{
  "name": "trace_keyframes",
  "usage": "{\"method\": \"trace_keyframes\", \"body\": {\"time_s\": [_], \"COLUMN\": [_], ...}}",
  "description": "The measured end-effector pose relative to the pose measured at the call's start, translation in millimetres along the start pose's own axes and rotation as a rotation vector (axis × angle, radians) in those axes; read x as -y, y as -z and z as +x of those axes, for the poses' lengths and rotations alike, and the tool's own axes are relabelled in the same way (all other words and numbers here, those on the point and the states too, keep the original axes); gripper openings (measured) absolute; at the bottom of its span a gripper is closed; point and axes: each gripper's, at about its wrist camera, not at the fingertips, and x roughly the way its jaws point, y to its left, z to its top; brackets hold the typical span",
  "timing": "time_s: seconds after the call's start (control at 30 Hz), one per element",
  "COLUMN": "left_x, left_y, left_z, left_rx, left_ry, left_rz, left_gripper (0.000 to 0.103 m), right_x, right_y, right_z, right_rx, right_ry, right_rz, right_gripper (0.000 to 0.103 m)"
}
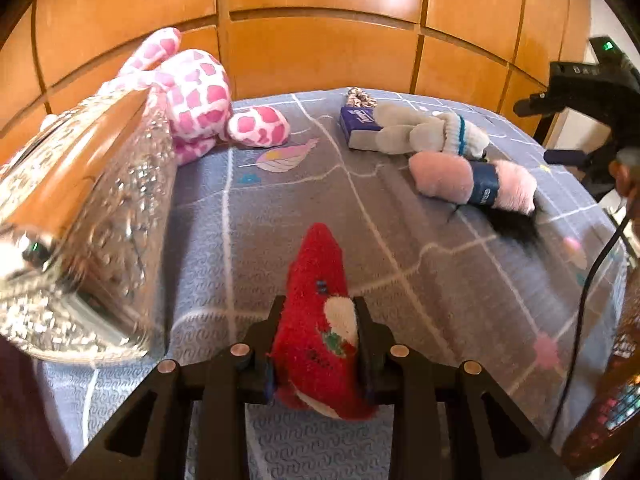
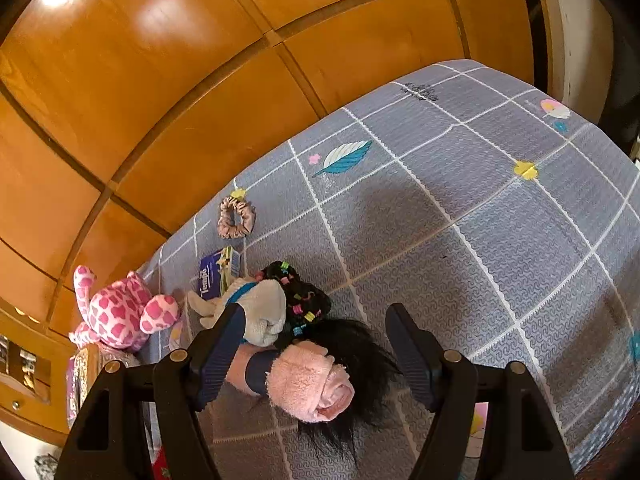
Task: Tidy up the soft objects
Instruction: 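Grasp the red plush stocking with left tool while right tool reaches the pile, then lift the red stocking with left tool while right tool grasps brown satin scrunchie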
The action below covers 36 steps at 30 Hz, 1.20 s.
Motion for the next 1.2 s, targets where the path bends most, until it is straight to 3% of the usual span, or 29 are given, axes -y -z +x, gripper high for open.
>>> {"method": "trace_keyframes", "body": {"time_s": [0.17, 0.3, 0.37, 0.63, 0.77, 0.9, 1.2], "left_x": [4, 6, 6, 2, 0, -3, -10], "left_y": [7, 8, 10, 10, 10, 10, 8], "left_z": [-1, -1, 0, -1, -1, -1, 0], "left_rx": [0.035, 0.042, 0.047, 0.059, 0.062, 0.063, 0.062], "left_ry": [-0.022, -0.017, -0.017, 0.015, 0.032, 0.052, 0.096], "left_rz": [0.050, 0.054, 0.057, 0.034, 0.023, 0.006, -0.031], "left_gripper": [0.032, 0.032, 0.032, 0.032, 0.033, 0.033, 0.035], "right_x": [-6, -10, -14, -62, -95, -126, -154], "right_y": [3, 6, 8, -7, -29, -56, -88], "right_z": [5, 8, 10, 26, 61, 110, 194], "right_rx": [-0.022, -0.043, -0.054, -0.077, -0.103, -0.162, -0.245], "right_ry": [0.010, 0.025, 0.034, 0.010, 0.029, 0.053, 0.185], "right_rz": [-0.032, -0.054, -0.075, -0.229, -0.313, -0.407, -0.538], "right_gripper": [0.072, 0.065, 0.057, 0.057, 0.061, 0.073, 0.075]}}
